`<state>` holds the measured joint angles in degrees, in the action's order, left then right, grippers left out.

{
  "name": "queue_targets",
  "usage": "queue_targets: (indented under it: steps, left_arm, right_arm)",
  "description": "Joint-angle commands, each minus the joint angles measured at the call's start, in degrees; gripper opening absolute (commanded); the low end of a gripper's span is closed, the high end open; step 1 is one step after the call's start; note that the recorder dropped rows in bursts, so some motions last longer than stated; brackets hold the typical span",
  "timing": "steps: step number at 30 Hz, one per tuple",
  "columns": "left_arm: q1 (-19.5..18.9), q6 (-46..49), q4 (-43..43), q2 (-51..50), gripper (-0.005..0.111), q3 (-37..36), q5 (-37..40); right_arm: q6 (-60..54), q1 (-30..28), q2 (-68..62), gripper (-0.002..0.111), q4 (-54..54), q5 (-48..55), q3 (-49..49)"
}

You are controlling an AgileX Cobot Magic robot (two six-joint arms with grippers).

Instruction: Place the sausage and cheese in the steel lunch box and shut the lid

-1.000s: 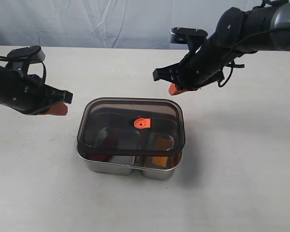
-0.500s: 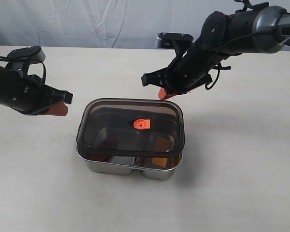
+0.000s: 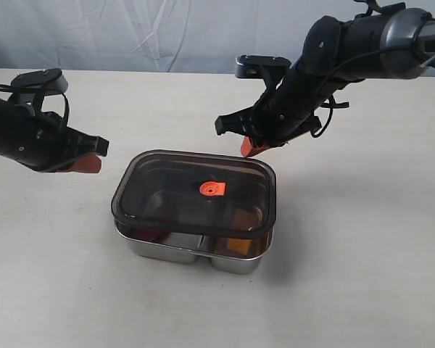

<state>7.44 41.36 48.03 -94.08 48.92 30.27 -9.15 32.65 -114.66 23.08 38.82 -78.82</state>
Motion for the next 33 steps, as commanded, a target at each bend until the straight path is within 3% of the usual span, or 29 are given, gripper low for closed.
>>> queue_targets:
  steps: [1, 15, 20, 27, 33]
  left_arm:
    - [0.1, 1.3, 1.1, 0.4, 0.0, 0.1, -1.6]
    - [0.1, 2.7, 2.2, -2.2, 0.0, 2.3, -1.7]
    - [0.1, 3.1, 3.4, -6.4, 0.0, 2.6, -1.4]
    - [0.1, 9.0, 11.6, -7.2, 0.0, 4.4, 0.6]
    - [0.1, 9.0, 11.6, -7.2, 0.0, 4.8, 1.9]
  right_arm:
    - [-0.3, 0.0, 0.1, 0.0, -0.1, -1.2, -0.3]
    - [-0.3, 0.0, 0.1, 0.0, 0.8, -9.0, -0.3]
    - [-0.3, 0.1, 0.1, 0.0, 0.9, -6.5, -0.3]
    - [-0.8, 0.1, 0.1, 0.0, 0.9, -1.6, -0.3]
    - [-0.9, 0.1, 0.1, 0.0, 0.9, 0.3, -0.3]
